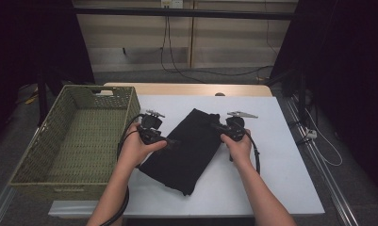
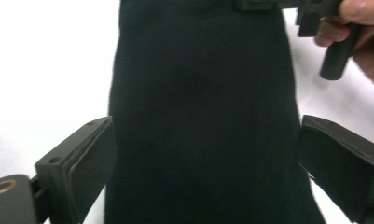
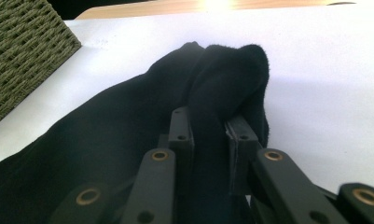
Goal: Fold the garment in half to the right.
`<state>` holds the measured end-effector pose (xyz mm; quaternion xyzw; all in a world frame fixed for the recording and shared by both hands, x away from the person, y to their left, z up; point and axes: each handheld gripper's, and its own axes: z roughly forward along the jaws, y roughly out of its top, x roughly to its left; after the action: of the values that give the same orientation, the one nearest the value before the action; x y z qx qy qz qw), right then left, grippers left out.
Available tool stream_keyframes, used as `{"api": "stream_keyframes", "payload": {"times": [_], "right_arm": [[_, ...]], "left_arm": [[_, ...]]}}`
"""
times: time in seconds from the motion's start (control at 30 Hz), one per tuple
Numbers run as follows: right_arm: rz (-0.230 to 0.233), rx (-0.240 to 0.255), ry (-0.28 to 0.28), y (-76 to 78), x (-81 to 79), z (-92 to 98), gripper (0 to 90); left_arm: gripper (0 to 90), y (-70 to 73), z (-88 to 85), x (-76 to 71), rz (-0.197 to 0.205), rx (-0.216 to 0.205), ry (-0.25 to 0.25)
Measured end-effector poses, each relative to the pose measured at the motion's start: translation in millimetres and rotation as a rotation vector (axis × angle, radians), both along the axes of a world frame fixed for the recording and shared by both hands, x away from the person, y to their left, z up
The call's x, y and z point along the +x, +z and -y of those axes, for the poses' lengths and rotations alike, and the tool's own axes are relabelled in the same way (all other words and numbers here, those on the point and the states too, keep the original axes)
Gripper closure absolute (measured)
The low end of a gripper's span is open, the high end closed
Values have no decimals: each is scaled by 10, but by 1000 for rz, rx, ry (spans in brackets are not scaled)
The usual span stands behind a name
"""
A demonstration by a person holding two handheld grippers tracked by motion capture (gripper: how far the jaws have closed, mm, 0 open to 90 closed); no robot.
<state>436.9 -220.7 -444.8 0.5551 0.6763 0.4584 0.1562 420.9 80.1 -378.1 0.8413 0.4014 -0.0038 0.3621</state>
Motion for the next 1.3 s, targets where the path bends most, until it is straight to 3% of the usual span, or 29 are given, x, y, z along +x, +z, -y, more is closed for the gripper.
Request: {"api": "stream_keyframes", "payload": {"times": [0.17, 0.27, 0.53, 0.6, 0.67, 1.0, 1.3], "right_arm": [[13, -12, -9, 32, -34, 41, 763], [17, 9, -36, 31, -94, 73, 763], [34, -14, -30, 24, -183, 194, 763], [39, -12, -35, 27, -185, 222, 762], [52, -41, -39, 36, -188, 235, 762], [45, -13, -73, 60, -218, 328, 762], [47, -55, -65, 72, -228, 366, 760]], "left_arm": [[58, -29, -48, -3, 13, 11, 10], [57, -39, -49, -11, 16, 1, 7], [56, -51, -85, -22, 38, -1, 11], [57, -59, -83, -28, 27, -8, 7], [57, -53, -83, -36, 32, -4, 2], [56, -49, -48, -97, 55, -14, -15], [55, -105, 3, -119, 55, 11, -24]]}}
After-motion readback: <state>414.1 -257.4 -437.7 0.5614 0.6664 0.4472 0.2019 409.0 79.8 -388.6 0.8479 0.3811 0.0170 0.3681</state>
